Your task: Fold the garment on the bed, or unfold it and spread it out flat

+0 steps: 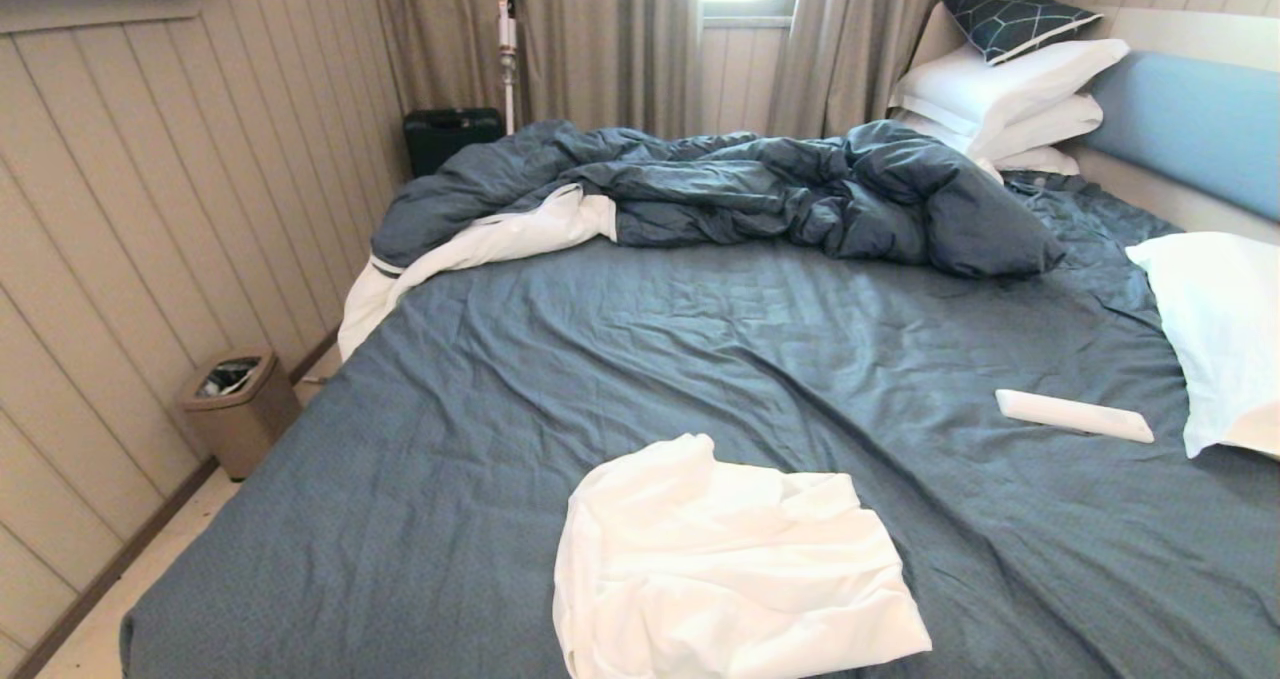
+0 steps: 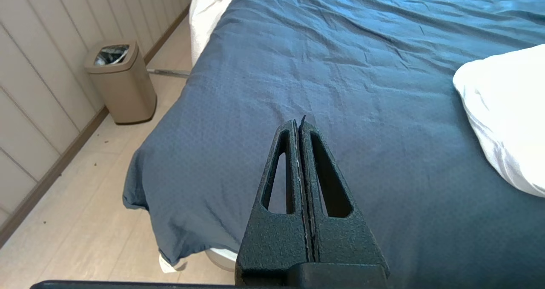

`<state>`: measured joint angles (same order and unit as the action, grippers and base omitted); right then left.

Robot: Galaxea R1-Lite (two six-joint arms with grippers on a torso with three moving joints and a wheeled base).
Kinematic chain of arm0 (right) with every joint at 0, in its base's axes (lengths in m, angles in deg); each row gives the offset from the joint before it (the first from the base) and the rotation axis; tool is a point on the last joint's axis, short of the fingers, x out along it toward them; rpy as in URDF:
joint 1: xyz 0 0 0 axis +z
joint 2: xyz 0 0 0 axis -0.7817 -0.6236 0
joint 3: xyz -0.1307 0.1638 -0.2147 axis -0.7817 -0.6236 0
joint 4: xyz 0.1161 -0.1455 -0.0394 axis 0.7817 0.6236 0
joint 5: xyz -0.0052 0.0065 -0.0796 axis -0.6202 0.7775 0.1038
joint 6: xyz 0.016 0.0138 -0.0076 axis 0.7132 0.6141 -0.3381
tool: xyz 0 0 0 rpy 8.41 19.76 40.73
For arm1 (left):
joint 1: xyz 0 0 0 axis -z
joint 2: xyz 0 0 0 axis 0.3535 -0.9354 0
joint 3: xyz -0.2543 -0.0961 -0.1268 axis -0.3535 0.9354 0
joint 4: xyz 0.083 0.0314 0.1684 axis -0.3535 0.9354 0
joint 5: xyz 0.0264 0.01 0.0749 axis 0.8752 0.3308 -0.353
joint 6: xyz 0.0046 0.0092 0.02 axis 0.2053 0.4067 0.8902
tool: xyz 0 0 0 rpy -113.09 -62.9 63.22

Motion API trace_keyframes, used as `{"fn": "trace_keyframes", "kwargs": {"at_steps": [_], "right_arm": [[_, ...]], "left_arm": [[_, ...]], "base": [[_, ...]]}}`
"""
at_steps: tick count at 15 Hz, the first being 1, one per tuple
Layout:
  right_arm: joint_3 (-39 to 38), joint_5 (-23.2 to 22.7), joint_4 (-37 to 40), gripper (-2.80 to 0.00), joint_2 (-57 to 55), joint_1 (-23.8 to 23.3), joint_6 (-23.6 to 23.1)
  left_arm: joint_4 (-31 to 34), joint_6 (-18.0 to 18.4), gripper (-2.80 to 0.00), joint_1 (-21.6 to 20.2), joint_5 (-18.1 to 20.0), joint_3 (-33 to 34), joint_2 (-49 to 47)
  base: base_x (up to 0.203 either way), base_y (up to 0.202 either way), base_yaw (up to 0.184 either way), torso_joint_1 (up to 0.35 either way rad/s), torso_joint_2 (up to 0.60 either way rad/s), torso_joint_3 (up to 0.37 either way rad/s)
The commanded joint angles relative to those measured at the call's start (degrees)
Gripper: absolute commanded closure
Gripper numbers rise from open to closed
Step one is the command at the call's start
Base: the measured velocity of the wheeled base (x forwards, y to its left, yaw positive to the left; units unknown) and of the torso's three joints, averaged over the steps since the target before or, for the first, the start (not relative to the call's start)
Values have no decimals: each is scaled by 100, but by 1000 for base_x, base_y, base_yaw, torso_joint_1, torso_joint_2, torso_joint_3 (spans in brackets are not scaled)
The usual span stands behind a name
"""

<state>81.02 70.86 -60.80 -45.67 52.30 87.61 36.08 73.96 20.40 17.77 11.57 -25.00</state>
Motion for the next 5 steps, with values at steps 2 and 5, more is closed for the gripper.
{"fn": "trace_keyframes", "kwargs": {"at_steps": [2,5], "right_arm": [[0,-3,-2,0,-11,0,-3],[0,-3,-2,0,-11,0,-3]], "left_arm": [[3,0,0,-5,-2,-1,-9],[11,0,0,-5,-2,-1,-9]], "base": [[0,0,0,0,0,0],[0,0,0,0,0,0]]}}
